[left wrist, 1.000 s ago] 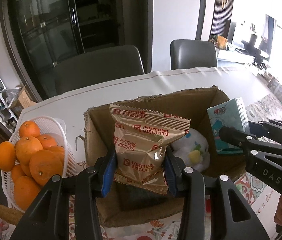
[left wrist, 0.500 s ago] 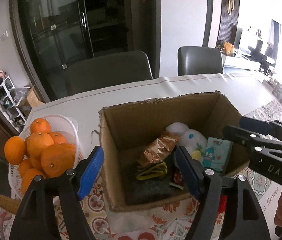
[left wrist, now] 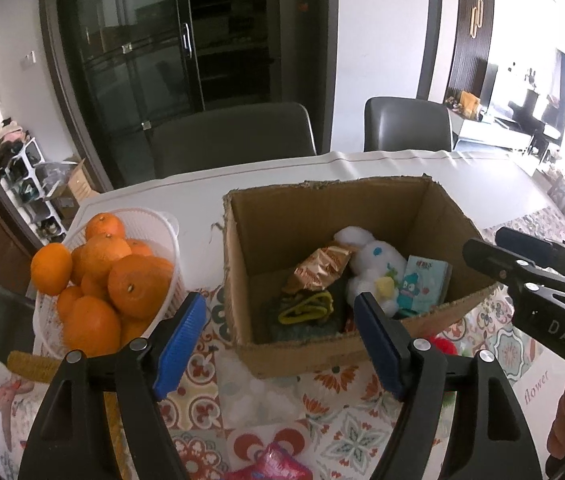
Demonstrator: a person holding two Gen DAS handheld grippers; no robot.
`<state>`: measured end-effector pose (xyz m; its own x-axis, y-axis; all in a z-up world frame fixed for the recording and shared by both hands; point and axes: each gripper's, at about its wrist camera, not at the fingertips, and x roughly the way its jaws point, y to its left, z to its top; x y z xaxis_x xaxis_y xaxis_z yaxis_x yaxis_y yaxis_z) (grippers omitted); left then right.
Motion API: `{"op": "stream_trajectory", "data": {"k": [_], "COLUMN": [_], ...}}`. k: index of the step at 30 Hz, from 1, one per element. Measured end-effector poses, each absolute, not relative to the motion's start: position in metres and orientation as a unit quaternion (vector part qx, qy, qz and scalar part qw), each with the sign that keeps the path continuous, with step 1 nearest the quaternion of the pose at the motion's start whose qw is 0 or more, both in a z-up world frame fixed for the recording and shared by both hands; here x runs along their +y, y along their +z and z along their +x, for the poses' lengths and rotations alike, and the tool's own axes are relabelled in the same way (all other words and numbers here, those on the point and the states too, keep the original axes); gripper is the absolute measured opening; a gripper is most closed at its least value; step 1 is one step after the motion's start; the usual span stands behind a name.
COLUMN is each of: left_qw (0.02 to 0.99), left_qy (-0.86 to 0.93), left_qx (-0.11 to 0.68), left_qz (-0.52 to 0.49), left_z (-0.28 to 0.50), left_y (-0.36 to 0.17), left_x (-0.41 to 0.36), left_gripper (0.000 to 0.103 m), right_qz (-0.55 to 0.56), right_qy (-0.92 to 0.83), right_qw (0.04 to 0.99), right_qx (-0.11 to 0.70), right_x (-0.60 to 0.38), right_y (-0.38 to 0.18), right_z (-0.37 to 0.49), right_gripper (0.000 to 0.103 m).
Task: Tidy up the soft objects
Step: 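Move the left gripper to the red candy packet while the right gripper approaches the red pompom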
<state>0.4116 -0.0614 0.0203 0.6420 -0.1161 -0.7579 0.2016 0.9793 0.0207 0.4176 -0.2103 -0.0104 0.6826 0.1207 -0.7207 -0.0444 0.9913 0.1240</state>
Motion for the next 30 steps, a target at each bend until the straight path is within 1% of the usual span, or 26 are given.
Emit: {"op": "stream_trajectory", "data": {"k": [3, 4, 6, 8, 9, 13, 21, 24, 27, 30], "left_qw": [0.904, 0.904, 0.904, 0.904, 0.905, 0.903, 0.884, 0.877, 0.871, 0.864], "left_qy": [-0.082, -0.080, -0.071, -0.061, -0.055, -0.040, -0.012, -0.002, 0.011, 0.021], "left_qx": [0.417, 0.418, 0.418, 0.420, 0.420, 0.427, 0.467, 0.481, 0.491, 0.502], "left_qz": [0.049, 0.050, 0.050, 0.048, 0.045, 0.030, 0.008, 0.002, -0.003, -0.013], "left_z": [0.403, 0.400, 0.393, 0.388, 0.384, 0.370, 0.353, 0.347, 0.340, 0.336], "left_y": [0.022, 0.023, 0.024, 0.025, 0.025, 0.022, -0.001, -0.010, -0.019, -0.029], "left_x": [-0.058, -0.056, -0.054, -0.051, -0.049, -0.044, -0.034, -0.033, -0.031, -0.029], "left_gripper": [0.076, 0.076, 0.077, 0.078, 0.079, 0.083, 0.085, 0.085, 0.088, 0.088], "right_qz": [0.046, 0.045, 0.038, 0.031, 0.028, 0.021, -0.008, -0.024, -0.043, -0.067], "right_qy": [0.041, 0.039, 0.036, 0.031, 0.028, 0.016, 0.014, 0.018, 0.032, 0.045], "right_qw": [0.918, 0.918, 0.920, 0.923, 0.924, 0.926, 0.915, 0.906, 0.894, 0.879], "right_qx": [0.393, 0.391, 0.387, 0.382, 0.380, 0.378, 0.404, 0.421, 0.444, 0.470], "right_x": [-0.211, -0.211, -0.210, -0.208, -0.208, -0.208, -0.204, -0.202, -0.197, -0.192], "right_y": [-0.007, -0.006, -0.004, -0.002, -0.001, 0.003, -0.008, -0.019, -0.030, -0.043], "right_z": [0.410, 0.408, 0.401, 0.395, 0.392, 0.383, 0.374, 0.371, 0.371, 0.373], "right_gripper": [0.047, 0.052, 0.058, 0.062, 0.066, 0.073, 0.074, 0.074, 0.074, 0.073]}}
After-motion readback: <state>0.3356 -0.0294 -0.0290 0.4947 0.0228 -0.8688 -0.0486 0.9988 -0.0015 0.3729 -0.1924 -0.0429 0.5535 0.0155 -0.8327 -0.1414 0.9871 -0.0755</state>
